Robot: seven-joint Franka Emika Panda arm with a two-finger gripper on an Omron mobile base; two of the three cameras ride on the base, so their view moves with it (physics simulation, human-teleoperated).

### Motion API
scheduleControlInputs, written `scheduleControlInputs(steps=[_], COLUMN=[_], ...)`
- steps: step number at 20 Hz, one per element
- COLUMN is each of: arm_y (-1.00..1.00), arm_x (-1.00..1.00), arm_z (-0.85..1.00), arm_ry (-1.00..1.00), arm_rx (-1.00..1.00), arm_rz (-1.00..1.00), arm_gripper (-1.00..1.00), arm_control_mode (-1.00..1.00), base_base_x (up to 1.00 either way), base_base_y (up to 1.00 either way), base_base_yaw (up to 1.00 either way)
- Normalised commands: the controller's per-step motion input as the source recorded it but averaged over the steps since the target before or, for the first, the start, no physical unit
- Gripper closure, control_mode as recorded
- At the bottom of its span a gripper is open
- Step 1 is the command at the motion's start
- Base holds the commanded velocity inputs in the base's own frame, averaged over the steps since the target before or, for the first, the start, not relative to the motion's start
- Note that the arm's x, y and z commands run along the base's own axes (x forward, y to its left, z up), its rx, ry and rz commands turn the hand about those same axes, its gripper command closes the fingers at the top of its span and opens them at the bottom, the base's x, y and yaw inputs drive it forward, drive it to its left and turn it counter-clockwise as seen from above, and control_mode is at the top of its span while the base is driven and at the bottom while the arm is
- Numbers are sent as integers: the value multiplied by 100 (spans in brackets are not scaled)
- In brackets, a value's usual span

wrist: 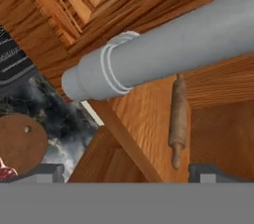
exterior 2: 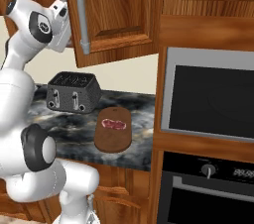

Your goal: Open the cabinet, retrieve the rolling pin, and place it next to the meat on the cutting board to prepare for tenderizing.

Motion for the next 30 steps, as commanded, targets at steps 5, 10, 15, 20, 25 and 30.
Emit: scheduleControlInputs(steps=[5, 10, 15, 20, 25, 30], arm_y=[-29, -35, -44, -52, -65, -82], arm_x=[-13, -28, -47, -55, -53, -44], arm_z=[-9, -6, 0, 0, 0, 0], arm_ry=[0, 0, 0, 0, 0, 0], arm_rx=[-1, 0, 0, 0, 0, 0], arm_rz=[0, 0, -2, -3, -4, -6], arm_gripper=[-100, -100, -100, -100, -100, -100], arm_control_mode=[-100, -100, -100, -100, -100, -100], base_base_x=[0, 0, 0, 0, 0, 0], base_base_y=[0, 0, 0, 0, 0, 0], base_base_yaw=[0, 0, 0, 0, 0, 0])
